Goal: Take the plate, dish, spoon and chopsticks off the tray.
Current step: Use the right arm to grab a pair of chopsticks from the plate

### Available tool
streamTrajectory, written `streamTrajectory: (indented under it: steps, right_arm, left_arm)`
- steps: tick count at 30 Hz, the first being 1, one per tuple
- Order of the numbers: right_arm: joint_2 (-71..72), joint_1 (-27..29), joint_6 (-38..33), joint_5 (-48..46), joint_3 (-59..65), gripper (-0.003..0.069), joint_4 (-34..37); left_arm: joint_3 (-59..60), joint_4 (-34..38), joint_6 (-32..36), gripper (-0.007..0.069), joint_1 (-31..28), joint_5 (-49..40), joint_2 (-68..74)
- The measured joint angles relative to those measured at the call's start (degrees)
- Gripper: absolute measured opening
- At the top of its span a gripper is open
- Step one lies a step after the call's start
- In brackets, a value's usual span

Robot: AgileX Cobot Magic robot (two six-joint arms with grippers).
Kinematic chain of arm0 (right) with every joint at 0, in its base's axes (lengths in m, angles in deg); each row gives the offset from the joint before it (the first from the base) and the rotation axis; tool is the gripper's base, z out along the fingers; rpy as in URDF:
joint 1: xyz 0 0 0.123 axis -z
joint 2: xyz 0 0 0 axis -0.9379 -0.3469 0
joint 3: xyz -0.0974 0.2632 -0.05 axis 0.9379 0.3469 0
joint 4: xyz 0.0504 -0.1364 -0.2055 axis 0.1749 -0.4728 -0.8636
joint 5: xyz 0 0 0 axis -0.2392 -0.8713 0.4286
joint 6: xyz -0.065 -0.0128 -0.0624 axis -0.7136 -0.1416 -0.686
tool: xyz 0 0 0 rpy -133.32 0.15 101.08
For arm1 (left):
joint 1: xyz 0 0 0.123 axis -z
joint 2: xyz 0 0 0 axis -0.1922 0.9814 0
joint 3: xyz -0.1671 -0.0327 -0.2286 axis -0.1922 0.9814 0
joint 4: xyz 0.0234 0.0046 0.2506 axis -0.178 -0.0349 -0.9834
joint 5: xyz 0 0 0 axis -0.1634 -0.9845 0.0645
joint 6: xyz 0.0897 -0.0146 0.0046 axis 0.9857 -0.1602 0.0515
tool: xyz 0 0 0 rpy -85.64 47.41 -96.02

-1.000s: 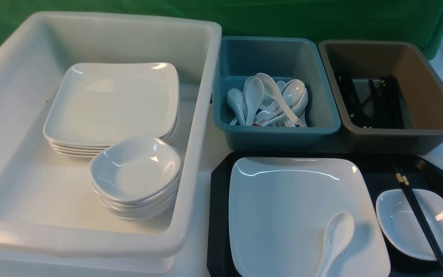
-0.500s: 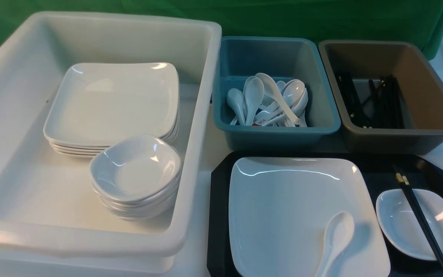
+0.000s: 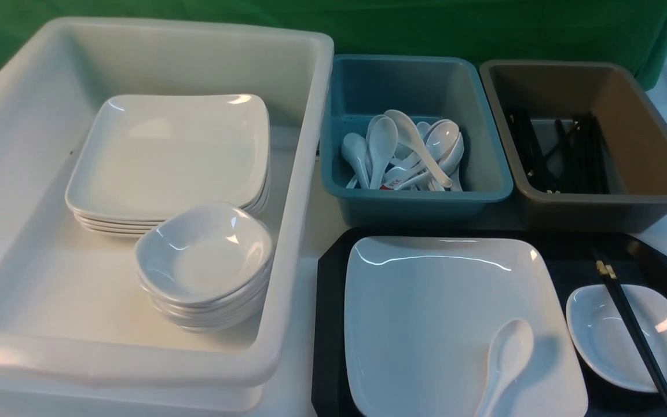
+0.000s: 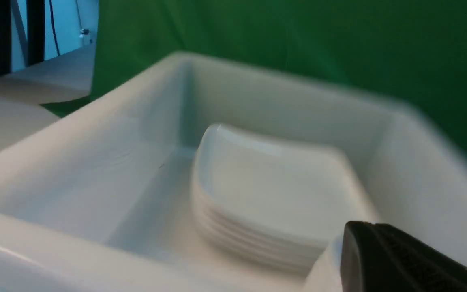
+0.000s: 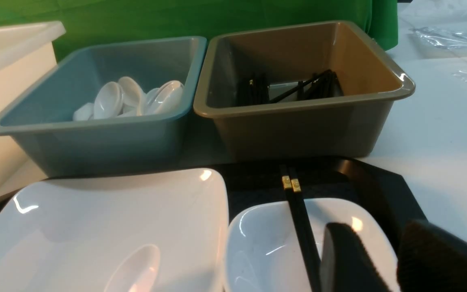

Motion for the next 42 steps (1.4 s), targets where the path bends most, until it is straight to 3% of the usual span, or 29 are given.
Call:
streamTrajectory:
  steps: [3,6,8,10,13,16,19,23,30,38,42]
  right_arm:
    - [0.0,0.0,0.0,0.0,0.0,0.024,0.0]
    - [0.0,0.0,0.0,0.0,0.0,0.024,0.0]
    - [0.0,0.0,0.0,0.0,0.0,0.024,0.0]
    - [0.0,0.0,0.0,0.0,0.0,0.024,0.0]
    - [0.0,0.0,0.0,0.0,0.0,0.024,0.0]
    - [0.0,0.0,0.0,0.0,0.0,0.024,0.0]
    - [0.0,0.0,0.0,0.0,0.0,0.024,0.0]
    - [0.0,0.0,0.0,0.0,0.0,0.024,0.0]
    - [0.0,0.0,0.43,0.0,0.0,0.024,0.0]
    - [0.0,0.0,17.88,7.37,0.0,0.024,3.35]
    - [0.0,0.0,19.89,12.15,0.0,0.024,3.51]
  left_arm:
    - [0.0,7.92,-5.48,0.0008,0.0,7.76,0.0]
    - [-0.11,9.11,-7.76,0.0008,0.0,12.01,0.0]
    - [-2.74,7.98,-10.7,0.0008,0.14,8.34,0.65]
    - [-9.75,0.76,-11.3,0.0008,1.52,-0.79,3.95]
    - [-21.24,-4.73,-3.82,0.0008,5.27,-12.9,11.49]
    - [-32.03,-4.62,9.44,0.0008,10.23,-28.25,22.34]
    - [-38.13,-3.35,15.44,0.0008,15.93,-37.21,32.28]
    - [-41.95,-3.66,18.25,0.0008,23.71,-36.9,42.31]
    - [-42.36,-2.93,18.63,0.0008,31.55,-32.78,50.33]
    - [-42.36,-2.93,19.61,0.0008,31.71,-32.68,50.38]
    - [-42.36,-2.24,19.96,0.0008,31.71,-32.68,50.38]
